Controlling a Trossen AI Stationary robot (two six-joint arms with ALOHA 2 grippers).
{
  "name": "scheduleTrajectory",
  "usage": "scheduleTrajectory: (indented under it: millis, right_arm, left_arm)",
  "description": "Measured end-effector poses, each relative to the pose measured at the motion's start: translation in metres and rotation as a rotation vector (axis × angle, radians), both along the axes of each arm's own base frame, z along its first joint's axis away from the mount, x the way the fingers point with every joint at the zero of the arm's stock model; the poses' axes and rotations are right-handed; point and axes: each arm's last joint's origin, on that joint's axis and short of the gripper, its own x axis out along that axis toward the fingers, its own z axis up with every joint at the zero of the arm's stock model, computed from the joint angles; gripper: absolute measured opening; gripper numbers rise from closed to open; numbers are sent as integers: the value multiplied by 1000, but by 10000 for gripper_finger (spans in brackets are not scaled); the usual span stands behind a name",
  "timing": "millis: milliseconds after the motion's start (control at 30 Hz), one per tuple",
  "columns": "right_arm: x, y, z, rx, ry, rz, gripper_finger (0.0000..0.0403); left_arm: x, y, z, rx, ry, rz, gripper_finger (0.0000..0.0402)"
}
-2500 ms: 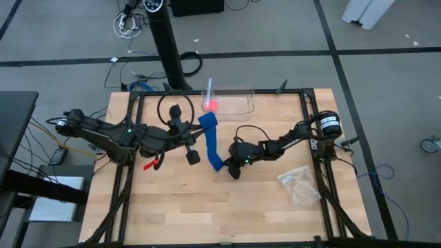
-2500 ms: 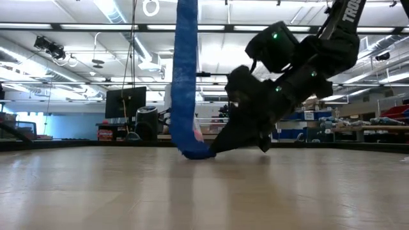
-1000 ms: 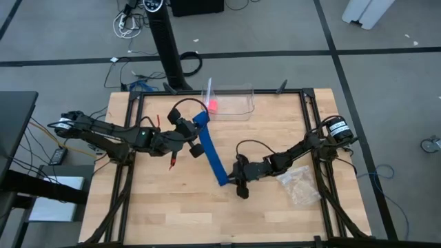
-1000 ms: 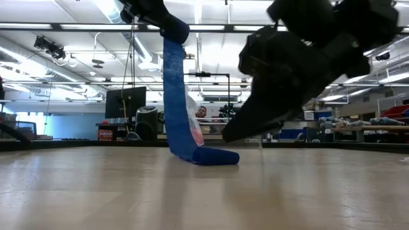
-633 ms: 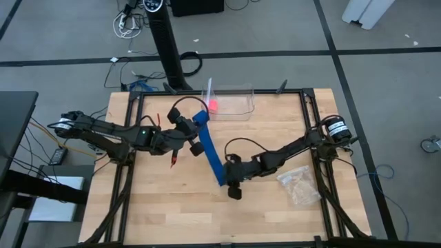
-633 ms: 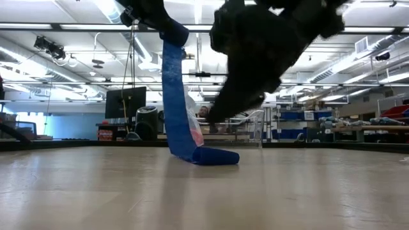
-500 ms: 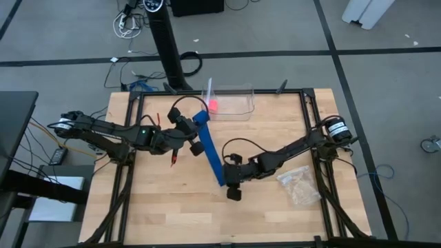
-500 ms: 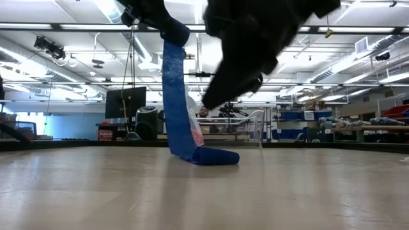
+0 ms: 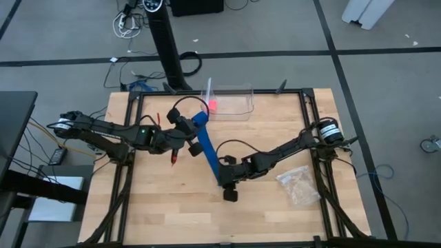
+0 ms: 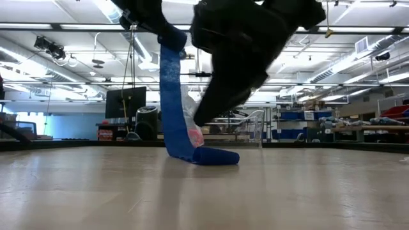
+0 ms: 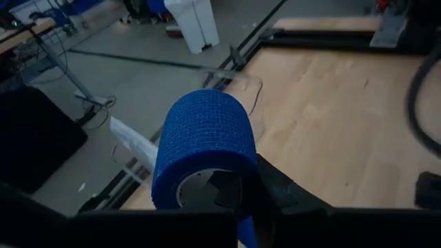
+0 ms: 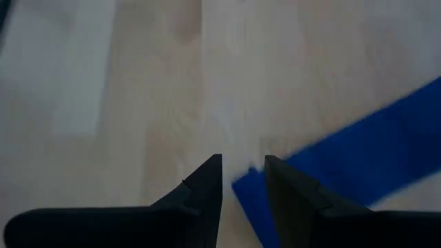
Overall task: Roll bandage
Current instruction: Roll the blue bandage
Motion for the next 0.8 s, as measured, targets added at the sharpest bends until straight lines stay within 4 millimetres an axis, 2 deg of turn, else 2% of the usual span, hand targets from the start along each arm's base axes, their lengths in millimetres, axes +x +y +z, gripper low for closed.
scheduleTrajectory:
  millis: [200,333,667,800]
  right_arm:
    - [9,3,1,30,-89,25,108]
    - [5,-1,-5,22,-19,-15,108]
    - [7,-6,-29,28,73,-31,108]
    - [8,-6,-26,41,55,-29,108]
  left_arm:
    - [-3,0,-15,-28,-16,-27,19]
    - [-6,0,-30,-56,-31,-38,19]
    - [-9,0,-48,-104,-48,-33,19]
    - [-10,0,-50,-116,-51,-26,19]
